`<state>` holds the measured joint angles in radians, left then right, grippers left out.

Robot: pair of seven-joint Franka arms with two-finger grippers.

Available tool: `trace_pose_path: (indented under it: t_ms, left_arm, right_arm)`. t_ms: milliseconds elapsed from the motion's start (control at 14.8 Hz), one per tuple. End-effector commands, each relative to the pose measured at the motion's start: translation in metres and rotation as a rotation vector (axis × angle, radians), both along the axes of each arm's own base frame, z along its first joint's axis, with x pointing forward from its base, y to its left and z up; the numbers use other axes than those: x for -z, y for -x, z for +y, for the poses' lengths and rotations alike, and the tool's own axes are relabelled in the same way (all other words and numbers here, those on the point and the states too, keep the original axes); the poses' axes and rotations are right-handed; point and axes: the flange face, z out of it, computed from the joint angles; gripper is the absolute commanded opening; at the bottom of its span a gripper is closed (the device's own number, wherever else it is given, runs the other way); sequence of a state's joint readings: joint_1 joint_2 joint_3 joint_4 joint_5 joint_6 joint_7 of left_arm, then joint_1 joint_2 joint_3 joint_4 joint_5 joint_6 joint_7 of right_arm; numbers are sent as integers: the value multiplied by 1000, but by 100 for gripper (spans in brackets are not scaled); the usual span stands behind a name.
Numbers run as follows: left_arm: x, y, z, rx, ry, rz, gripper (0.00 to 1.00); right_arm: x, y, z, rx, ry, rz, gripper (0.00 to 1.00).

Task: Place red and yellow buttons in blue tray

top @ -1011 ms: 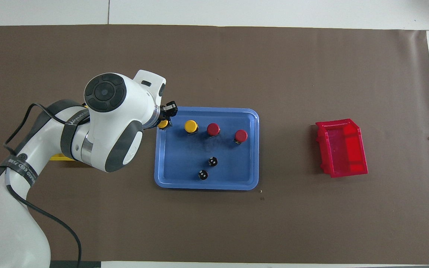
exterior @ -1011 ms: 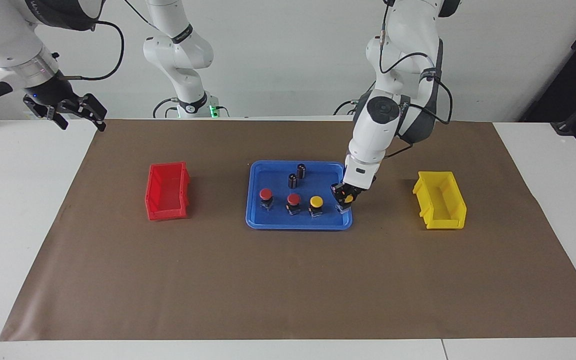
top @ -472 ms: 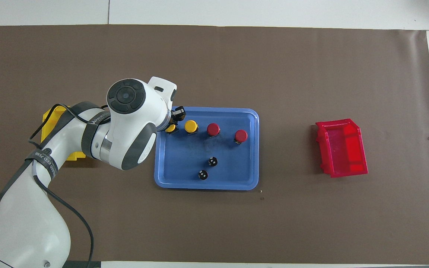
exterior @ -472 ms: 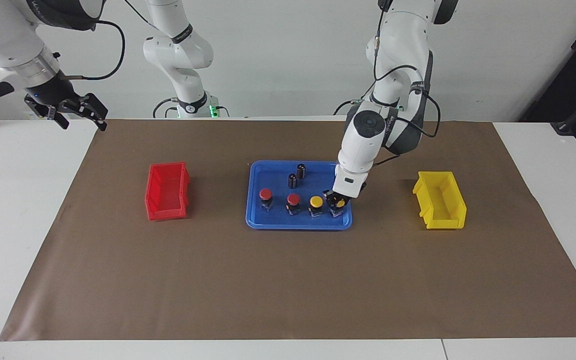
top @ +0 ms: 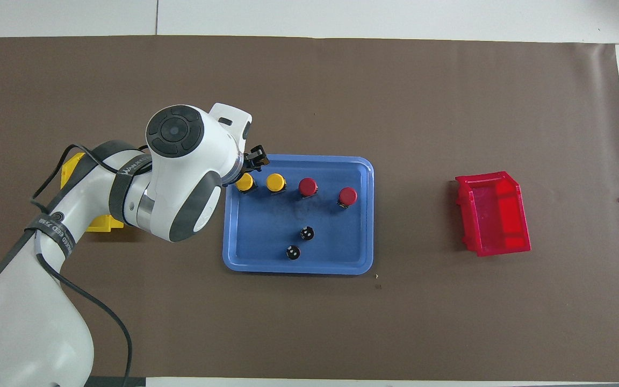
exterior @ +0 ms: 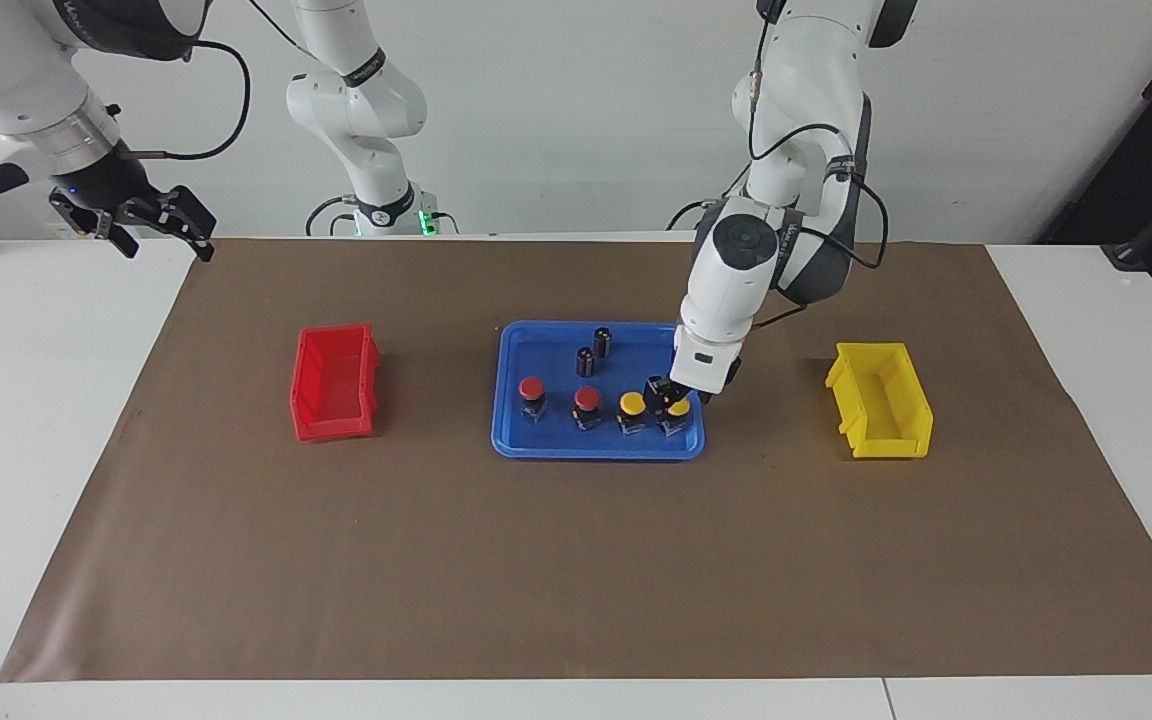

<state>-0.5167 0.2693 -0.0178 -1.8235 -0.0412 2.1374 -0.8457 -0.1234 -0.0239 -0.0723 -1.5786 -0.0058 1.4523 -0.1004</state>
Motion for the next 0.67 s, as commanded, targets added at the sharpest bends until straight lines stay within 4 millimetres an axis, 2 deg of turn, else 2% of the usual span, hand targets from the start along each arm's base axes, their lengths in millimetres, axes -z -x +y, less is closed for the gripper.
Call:
trace_pose_path:
  t_ms: [0,67,135,202,270,404,607]
  left_arm:
    - [-58,6,34,-15,-21,24,100]
    - [-81,12,49,71,-51,31,100]
    - [-107,10,83,181,-68,43,100]
    - [-130,18,103,255,-70,50,100]
    - [-153,21,122,267,-72,38,100]
    - [-202,19,172,264,-74,32,100]
    - [-253,21,235,351,-63,78,100]
  right_arm:
    - [0,8,2,-6,6,9,100]
    - [0,8,2,-6,5,9,100]
    - [0,8,2,-6,5,9,100]
    - [0,8,3,-8,5,9,100]
    - [0,8,2,-6,5,9,100]
    - [0,8,2,-5,5,9,100]
    - [-1,9,1,-2,5,8,100]
